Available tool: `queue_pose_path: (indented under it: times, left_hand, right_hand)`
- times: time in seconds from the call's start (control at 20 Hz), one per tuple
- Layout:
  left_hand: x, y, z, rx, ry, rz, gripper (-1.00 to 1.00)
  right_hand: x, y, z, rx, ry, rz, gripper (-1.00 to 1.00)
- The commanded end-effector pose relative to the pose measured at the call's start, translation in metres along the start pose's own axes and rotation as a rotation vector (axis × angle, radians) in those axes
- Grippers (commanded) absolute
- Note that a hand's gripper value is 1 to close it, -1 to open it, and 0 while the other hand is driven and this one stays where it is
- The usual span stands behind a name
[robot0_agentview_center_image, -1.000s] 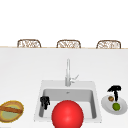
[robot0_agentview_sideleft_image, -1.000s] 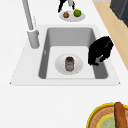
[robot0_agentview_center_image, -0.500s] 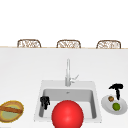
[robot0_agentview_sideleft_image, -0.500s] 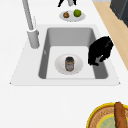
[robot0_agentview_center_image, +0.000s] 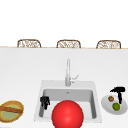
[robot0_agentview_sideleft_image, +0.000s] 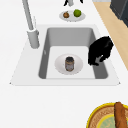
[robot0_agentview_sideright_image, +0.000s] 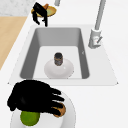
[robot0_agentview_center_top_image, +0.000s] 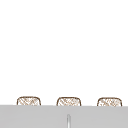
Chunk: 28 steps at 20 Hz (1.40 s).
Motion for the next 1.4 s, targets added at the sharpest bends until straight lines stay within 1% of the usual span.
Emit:
queue_pose_path:
  times: [0.0, 0.15, 0.2, 0.35, 0.45, 0.55, 0.6, 0.7, 0.8, 0.85, 0.9, 1.0, 1.15, 1.25, 1.35]
  left_hand:
    - [0.000, 0.000, 0.000, 0.000, 0.000, 0.000, 0.00]
    - [0.000, 0.000, 0.000, 0.000, 0.000, 0.000, 0.00]
    - [0.000, 0.000, 0.000, 0.000, 0.000, 0.000, 0.00]
    - [0.000, 0.000, 0.000, 0.000, 0.000, 0.000, 0.00]
    - [0.000, 0.000, 0.000, 0.000, 0.000, 0.000, 0.00]
    - [0.000, 0.000, 0.000, 0.000, 0.000, 0.000, 0.00]
    - [0.000, 0.000, 0.000, 0.000, 0.000, 0.000, 0.00]
    - [0.000, 0.000, 0.000, 0.000, 0.000, 0.000, 0.00]
    - [0.000, 0.000, 0.000, 0.000, 0.000, 0.000, 0.00]
    - [0.000, 0.000, 0.000, 0.000, 0.000, 0.000, 0.00]
    - [0.000, 0.000, 0.000, 0.000, 0.000, 0.000, 0.00]
    - [0.000, 0.000, 0.000, 0.000, 0.000, 0.000, 0.00]
    - [0.000, 0.000, 0.000, 0.000, 0.000, 0.000, 0.00]
    - [0.000, 0.000, 0.000, 0.000, 0.000, 0.000, 0.00]
    - [0.000, 0.000, 0.000, 0.000, 0.000, 0.000, 0.00]
  right_hand:
    - [0.002, 0.013, 0.016, 0.036, 0.001, 0.022, -1.00]
    - [0.004, 0.027, 0.030, 0.030, 0.009, 0.022, -1.00]
    - [0.005, 0.032, 0.035, 0.012, 0.006, 0.021, -1.00]
    - [0.006, 0.050, 0.047, 0.010, 0.006, 0.018, -1.00]
    - [0.011, 0.048, 0.045, 0.011, 0.003, 0.018, -1.00]
    - [0.011, 0.050, 0.043, 0.026, 0.005, 0.014, -1.00]
    - [0.012, 0.056, 0.045, 0.035, 0.004, 0.009, -1.00]
    - [0.012, 0.070, 0.045, 0.038, 0.020, 0.017, -1.00]
    - [0.016, 0.072, 0.040, 0.039, 0.027, 0.024, -1.00]
    - [0.016, 0.076, 0.041, 0.039, 0.027, 0.024, -1.00]
    - [0.014, 0.083, 0.051, 0.036, 0.022, 0.020, -1.00]
    - [0.014, 0.085, 0.044, 0.050, 0.030, 0.024, -1.00]
    - [0.020, 0.089, 0.032, 0.082, 0.059, 0.048, -1.00]
    - [0.020, 0.093, 0.027, 0.087, 0.076, 0.065, -1.00]
    - [0.021, 0.089, 0.019, 0.087, 0.081, 0.071, -1.00]
